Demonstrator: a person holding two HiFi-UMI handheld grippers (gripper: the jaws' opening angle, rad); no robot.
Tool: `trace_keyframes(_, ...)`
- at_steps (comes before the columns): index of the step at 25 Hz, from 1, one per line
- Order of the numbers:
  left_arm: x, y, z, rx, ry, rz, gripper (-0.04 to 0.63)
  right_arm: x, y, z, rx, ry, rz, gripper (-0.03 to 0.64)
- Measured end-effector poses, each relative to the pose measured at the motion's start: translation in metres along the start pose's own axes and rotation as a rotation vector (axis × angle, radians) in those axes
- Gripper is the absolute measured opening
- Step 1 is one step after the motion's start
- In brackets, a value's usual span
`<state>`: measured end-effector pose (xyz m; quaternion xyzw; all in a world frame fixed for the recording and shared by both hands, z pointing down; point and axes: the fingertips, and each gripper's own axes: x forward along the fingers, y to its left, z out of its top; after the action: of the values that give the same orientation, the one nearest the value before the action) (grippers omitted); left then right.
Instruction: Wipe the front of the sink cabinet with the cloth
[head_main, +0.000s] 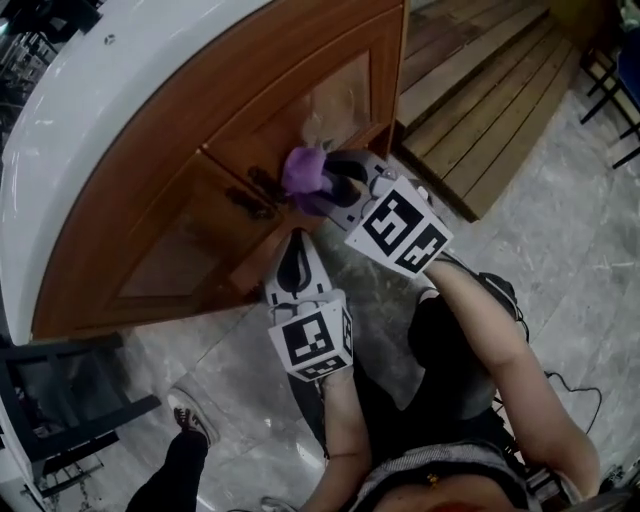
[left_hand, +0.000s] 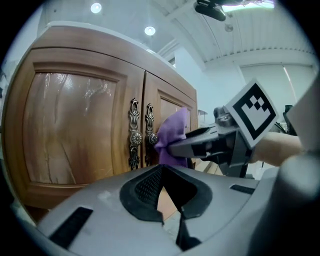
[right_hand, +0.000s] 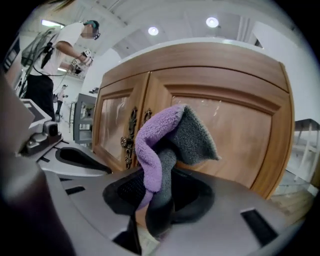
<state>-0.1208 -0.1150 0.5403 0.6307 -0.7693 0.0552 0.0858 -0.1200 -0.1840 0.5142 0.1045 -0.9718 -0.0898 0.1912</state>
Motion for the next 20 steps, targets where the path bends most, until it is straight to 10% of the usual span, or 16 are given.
trace_keyframes(7,-0.005,0.006,-0.001,-0.013,-0.003,-0.012,0.006,0.019,0.017,-0.020,0.168,0.016,0.076,0.175)
trace_keyframes(20,-0.006,0.007,0.002,-0.007,-0.006,-0.014,0.006,0.027,0.013,-0.022,0.118,0.010,0.026,0.175)
